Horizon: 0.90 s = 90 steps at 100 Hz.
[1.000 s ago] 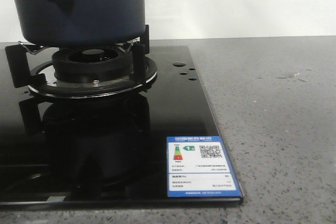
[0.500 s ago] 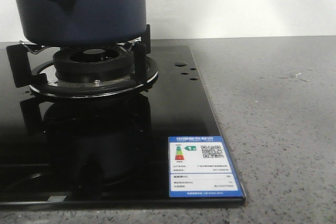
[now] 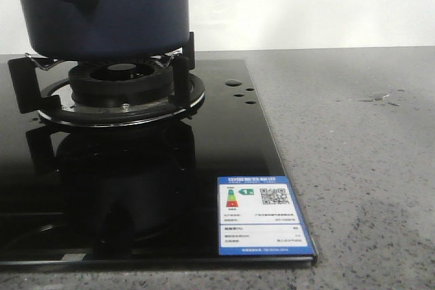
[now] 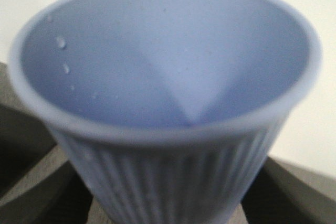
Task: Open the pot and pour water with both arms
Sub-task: 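Turn the cup upright and move it away from the pot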
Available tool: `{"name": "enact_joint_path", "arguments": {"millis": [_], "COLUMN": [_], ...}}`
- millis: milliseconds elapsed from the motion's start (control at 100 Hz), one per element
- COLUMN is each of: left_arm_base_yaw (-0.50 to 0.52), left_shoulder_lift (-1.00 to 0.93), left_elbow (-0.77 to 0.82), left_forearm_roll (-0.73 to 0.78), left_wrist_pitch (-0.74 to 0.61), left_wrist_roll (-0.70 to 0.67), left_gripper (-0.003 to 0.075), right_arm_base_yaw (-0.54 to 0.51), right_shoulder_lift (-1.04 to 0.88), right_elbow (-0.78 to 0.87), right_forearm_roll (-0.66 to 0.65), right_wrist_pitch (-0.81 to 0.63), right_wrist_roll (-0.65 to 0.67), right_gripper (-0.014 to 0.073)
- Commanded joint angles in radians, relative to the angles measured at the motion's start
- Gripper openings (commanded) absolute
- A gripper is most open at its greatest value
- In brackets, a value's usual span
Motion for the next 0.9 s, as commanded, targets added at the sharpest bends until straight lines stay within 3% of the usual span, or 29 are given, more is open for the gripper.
{"name": "enact_joint_path", "arguments": {"millis": [0,140,210,340,890], "left_arm_base_yaw": [0.001,0.001,0.001,0.001,0.001], "left_shoulder_lift": [-0.029,-0.029,-0.029,-0.029,-0.029], "left_elbow": [-0.038,-0.038,-0.038,-0.038,-0.038], "left_forearm_roll": [0.003,0.003,0.003,0.003,0.003], "left_wrist_pitch": [-0.126,-0.126,-0.126,-0.126,-0.126], "left_wrist_roll": [0.001,0.001,0.001,0.001,0.001], "left_gripper": [0.0369,0.0369,0.0369,0.0369,0.0369], "right_arm_base_yaw": [-0.09,-0.204,-0.225,-0.231,-0.232], "right_shoulder_lift": [-0.028,-0.007,0.007,0.041,0.248], "right_elbow": [0.032,0.117,0.153,0.212,0.251], "right_forearm_roll": [0.044,0.071,0.154,0.286,0.361], "right_wrist_pitch": [-0.139,-0.263,-0.306,-0.375,-0.482], "right_wrist_roll": [0.003,-0.067,-0.143,-0.295,-0.462], "right_gripper": [0.0302,0.0302,0.0302,0.0302,0.0301]}}
